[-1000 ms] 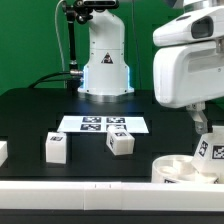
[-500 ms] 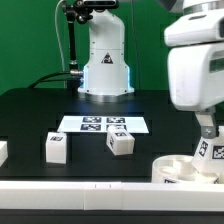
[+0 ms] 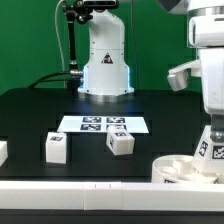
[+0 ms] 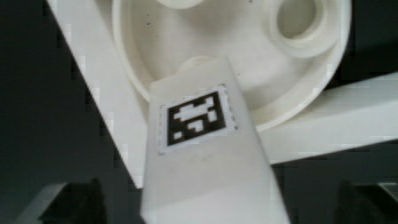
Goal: Assemble stool
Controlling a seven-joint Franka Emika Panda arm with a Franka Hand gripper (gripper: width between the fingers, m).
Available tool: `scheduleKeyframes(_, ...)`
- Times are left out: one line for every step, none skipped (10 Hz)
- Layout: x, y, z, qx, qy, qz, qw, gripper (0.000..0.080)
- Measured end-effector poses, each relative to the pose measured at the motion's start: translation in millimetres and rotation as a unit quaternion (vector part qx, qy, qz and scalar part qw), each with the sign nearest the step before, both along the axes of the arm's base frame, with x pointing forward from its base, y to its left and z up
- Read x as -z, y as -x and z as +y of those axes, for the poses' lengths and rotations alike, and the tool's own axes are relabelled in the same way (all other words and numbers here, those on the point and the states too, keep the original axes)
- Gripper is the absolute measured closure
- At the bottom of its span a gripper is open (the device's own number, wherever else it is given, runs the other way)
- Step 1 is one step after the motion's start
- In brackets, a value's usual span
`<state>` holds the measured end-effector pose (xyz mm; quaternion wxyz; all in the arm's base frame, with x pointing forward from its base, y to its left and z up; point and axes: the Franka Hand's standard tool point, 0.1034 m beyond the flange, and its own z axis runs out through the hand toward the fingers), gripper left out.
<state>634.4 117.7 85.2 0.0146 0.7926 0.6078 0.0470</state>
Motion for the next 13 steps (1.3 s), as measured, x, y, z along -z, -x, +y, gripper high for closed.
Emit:
scheduleKeyframes(4.8,1.5,-1.1,-0.038,0.008,0.001,0.999,0.015)
scheduleKeyframes(9.4,2.8,-2.7,-0.076,0.012,0.003,0.997,0.015)
scheduleKeyframes(9.7,2.8,-3.7,-0.097,0.014,0.002,0.995,0.015)
scheduleKeyframes(10.0,2.7,-4.6,-0.095,0.014,0.003,0.995,0.015)
scheduleKeyframes(10.2,2.8,-5.0,-0.093,0.014,0.003,0.996,0.0276)
scheduleKeyframes(10.2,2.8,-5.4,-0.093,0.014,0.003,0.996,0.0412)
scheduleKeyframes(10.5,3.0,-5.8,-0.092,0.014,0.003,0.996,0.0412)
scheduleKeyframes(10.7,3.2,-6.1,-0.087,0.013,0.004,0.996,0.0462)
scheduleKeyframes(10.8,3.2,-6.1,-0.072,0.012,0.004,0.997,0.0462)
scheduleKeyframes(11.8,4.0,-6.8,-0.067,0.012,0.007,0.998,0.0462)
scheduleKeyframes(11.7,3.8,-7.1,-0.029,0.01,0.021,0.999,0.0462)
scheduleKeyframes(12.1,3.7,-8.9,0.032,0.007,0.031,0.999,0.0462)
scheduleKeyframes(12.3,4.4,-10.8,0.095,-0.001,0.037,0.995,0.0462)
